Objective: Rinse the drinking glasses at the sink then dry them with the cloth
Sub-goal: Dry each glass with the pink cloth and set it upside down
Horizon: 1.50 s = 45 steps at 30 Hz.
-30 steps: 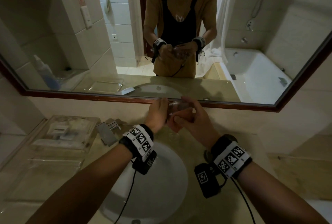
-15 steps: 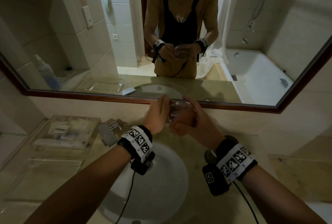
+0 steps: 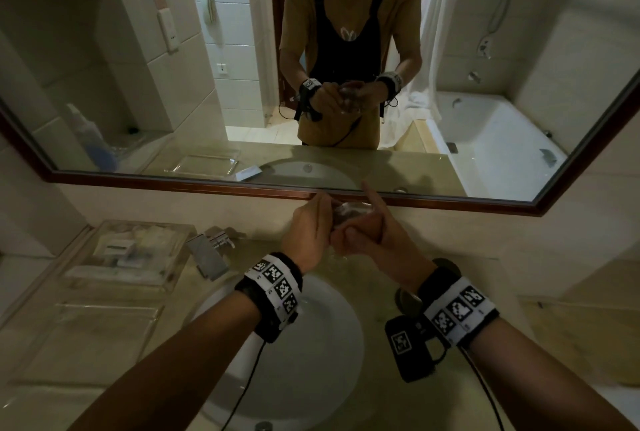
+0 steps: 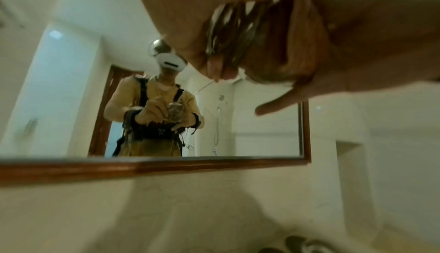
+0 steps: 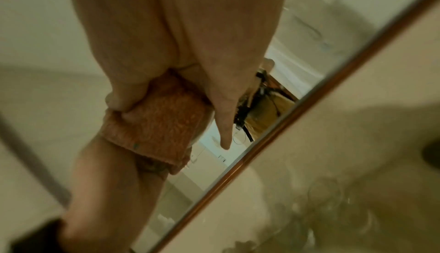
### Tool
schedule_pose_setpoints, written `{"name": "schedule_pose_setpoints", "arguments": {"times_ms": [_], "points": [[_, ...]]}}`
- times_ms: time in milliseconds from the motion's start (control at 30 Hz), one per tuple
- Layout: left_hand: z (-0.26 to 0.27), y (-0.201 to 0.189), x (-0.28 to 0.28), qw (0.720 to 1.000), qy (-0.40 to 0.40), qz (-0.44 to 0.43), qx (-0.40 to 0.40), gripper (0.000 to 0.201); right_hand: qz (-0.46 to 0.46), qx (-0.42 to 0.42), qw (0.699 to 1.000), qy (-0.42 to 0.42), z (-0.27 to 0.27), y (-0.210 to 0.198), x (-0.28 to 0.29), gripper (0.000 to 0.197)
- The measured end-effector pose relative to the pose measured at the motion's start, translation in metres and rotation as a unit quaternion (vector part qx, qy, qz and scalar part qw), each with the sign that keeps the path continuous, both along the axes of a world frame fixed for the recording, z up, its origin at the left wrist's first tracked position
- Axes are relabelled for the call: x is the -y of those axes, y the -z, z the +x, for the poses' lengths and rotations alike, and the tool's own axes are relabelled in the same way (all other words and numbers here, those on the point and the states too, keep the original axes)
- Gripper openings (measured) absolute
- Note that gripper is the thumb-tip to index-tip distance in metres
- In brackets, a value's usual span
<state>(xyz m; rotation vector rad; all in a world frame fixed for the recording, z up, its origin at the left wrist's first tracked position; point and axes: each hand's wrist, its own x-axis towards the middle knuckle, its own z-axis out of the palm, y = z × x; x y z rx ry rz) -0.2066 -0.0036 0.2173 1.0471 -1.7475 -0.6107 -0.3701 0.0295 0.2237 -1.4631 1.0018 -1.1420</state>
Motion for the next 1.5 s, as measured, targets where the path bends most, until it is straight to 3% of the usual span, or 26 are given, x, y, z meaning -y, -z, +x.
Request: {"name": "schedule_pose_setpoints", "arguments": {"times_ms": [133,200,267,300,333,367,400,433,467,567,633,700,767,833,967,1033,1067,1133,1167,1200,1233,1267,1300,1367,1400,1500], "points": [[0.005,-0.001,0.002,0.975,0.019,-0.183,0.123,0.047,0.086,0.141,0.986,-0.002,-0.005,0.001,0.002,0.099],[0.009,0.0,0.004,0.972,0.034,-0.181,0.147,0.042,0.078,0.127,0.989,-0.005,-0.009,-0.001,0.003,0.093],[0.006,-0.006,0.003,0.992,0.058,-0.067,0.094,0.039,0.037,0.071,0.997,0.009,-0.012,-0.003,0.004,0.084],[0.004,-0.011,0.003,0.995,0.075,0.042,0.045,0.04,0.016,0.037,0.999,0.009,-0.014,-0.003,0.005,0.086],[0.0,-0.018,0.003,0.978,0.097,0.182,-0.027,0.043,0.0,0.006,1.0,0.002,-0.015,-0.002,0.006,0.089],[-0.003,-0.022,0.005,0.931,0.117,0.329,-0.106,0.047,-0.01,-0.017,1.0,-0.009,-0.015,0.0,0.007,0.093],[-0.004,-0.025,0.007,0.883,0.124,0.424,-0.158,0.048,-0.015,-0.032,0.999,-0.019,-0.015,0.0,0.006,0.095],[-0.005,-0.025,0.009,0.861,0.115,0.464,-0.176,0.048,-0.017,-0.045,0.999,-0.022,-0.015,0.001,0.005,0.096],[-0.006,-0.024,0.011,0.872,0.093,0.455,-0.153,0.048,-0.02,-0.053,0.998,-0.02,-0.013,0.001,0.003,0.097],[-0.011,-0.014,0.006,0.969,-0.014,0.248,-0.016,0.055,-0.02,-0.046,0.998,0.027,-0.008,-0.001,0.001,0.084],[-0.012,-0.007,-0.004,0.992,-0.023,0.121,0.013,0.054,0.017,-0.002,0.998,0.067,-0.005,-0.004,0.004,0.069],[-0.011,0.001,-0.012,0.996,0.01,-0.022,0.081,0.043,0.087,0.055,0.991,0.089,-0.004,-0.005,0.007,0.059],[-0.009,0.005,-0.011,0.968,0.018,-0.159,0.193,0.036,0.148,0.13,0.976,0.097,-0.003,-0.007,0.008,0.025],[-0.006,0.005,-0.005,0.949,0.028,-0.212,0.23,0.034,0.173,0.167,0.965,0.104,-0.001,-0.01,0.006,0.017],[-0.008,0.002,-0.013,0.994,0.063,-0.056,0.066,0.033,0.148,0.168,0.969,0.108,0.001,-0.01,0.005,0.015],[-0.016,-0.007,-0.013,0.988,0.048,0.135,-0.057,0.034,0.1,0.103,0.982,0.121,0.0,-0.009,0.004,0.019],[-0.016,-0.009,-0.005,0.953,0.048,0.269,-0.133,0.039,0.075,0.063,0.989,0.112,-0.001,-0.008,0.003,0.03],[-0.009,-0.012,0.005,0.825,0.098,0.504,-0.237,0.055,0.031,0.007,0.997,0.071,-0.002,-0.008,-0.002,0.053],[-0.004,-0.01,0.01,0.784,0.125,0.554,-0.25,0.064,0.011,-0.013,0.999,0.044,-0.002,-0.009,-0.006,0.062],[0.0,-0.012,0.012,0.766,0.133,0.576,-0.253,0.066,-0.008,-0.03,0.999,0.022,-0.003,-0.009,-0.008,0.069],[-0.001,-0.015,0.01,0.769,0.115,0.578,-0.246,0.057,-0.023,-0.05,0.998,0.005,-0.003,-0.01,-0.01,0.073],[-0.004,-0.016,0.01,0.793,0.082,0.557,-0.233,0.046,-0.035,-0.067,0.997,-0.009,-0.003,-0.01,-0.01,0.076],[-0.008,-0.018,0.008,0.828,0.044,0.521,-0.201,0.038,-0.042,-0.079,0.996,-0.017,-0.002,-0.01,-0.011,0.075],[-0.014,-0.017,0.003,0.923,-0.022,0.383,-0.036,0.032,-0.053,-0.087,0.995,0.006,0.001,-0.007,-0.01,0.067],[-0.014,-0.012,0.002,0.95,-0.041,0.31,0.015,0.032,-0.054,-0.076,0.995,0.032,0.003,-0.006,-0.009,0.06],[-0.014,-0.001,-0.014,0.983,-0.06,0.162,-0.059,0.046,-0.02,-0.008,0.994,0.107,0.008,-0.008,-0.005,0.035]]}}
